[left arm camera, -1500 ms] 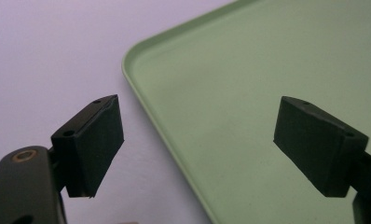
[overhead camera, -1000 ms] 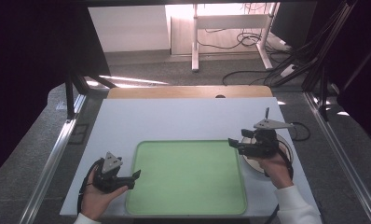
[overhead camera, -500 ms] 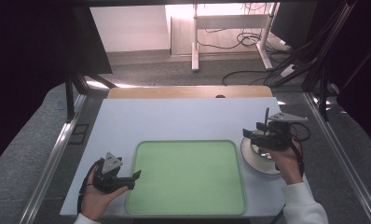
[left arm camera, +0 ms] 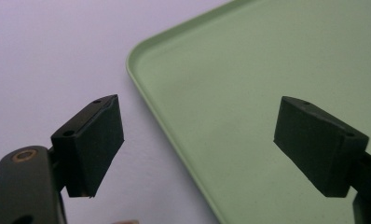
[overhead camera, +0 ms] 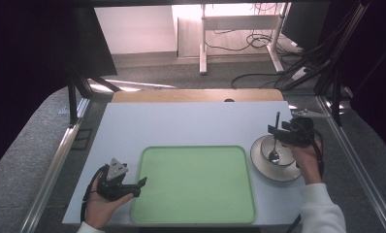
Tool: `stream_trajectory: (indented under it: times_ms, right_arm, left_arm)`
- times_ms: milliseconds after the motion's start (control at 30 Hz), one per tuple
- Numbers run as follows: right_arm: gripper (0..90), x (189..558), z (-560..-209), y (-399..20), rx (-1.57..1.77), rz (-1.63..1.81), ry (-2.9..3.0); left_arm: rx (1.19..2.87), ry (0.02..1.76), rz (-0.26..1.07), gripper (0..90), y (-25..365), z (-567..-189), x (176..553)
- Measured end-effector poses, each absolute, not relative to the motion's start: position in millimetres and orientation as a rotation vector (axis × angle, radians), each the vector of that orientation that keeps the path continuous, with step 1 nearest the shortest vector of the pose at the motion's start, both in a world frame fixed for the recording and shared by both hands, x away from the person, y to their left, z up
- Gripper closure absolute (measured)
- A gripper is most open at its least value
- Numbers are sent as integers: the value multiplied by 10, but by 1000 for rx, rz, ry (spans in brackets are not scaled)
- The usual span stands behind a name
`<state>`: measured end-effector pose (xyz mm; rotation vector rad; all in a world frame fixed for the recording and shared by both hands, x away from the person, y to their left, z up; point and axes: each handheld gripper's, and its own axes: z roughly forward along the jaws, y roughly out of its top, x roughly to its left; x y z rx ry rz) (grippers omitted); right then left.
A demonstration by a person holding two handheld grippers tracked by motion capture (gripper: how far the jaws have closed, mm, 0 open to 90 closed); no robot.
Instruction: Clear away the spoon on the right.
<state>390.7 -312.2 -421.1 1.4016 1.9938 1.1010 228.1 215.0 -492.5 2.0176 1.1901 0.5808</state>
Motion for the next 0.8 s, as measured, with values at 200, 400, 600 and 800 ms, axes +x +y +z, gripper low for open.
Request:
stream_trajectory:
  times_ms: [200,400,600,800]
  right_arm:
    - [426,4116,-4297,-3162,1462,1050,1972]
    - [476,4210,-4370,-3170,1496,1005,1974]
    - [545,4263,-4431,-3195,1523,1002,1988]
    - [602,4295,-4472,-3190,1537,1002,2009]
  left_arm:
    - [2020,1195,579,153,2155,-4931,2284]
    - [2015,1196,583,156,2157,-4932,2285]
    - [2019,1197,581,156,2156,-4941,2288]
    - [2020,1197,579,158,2154,-4944,2288]
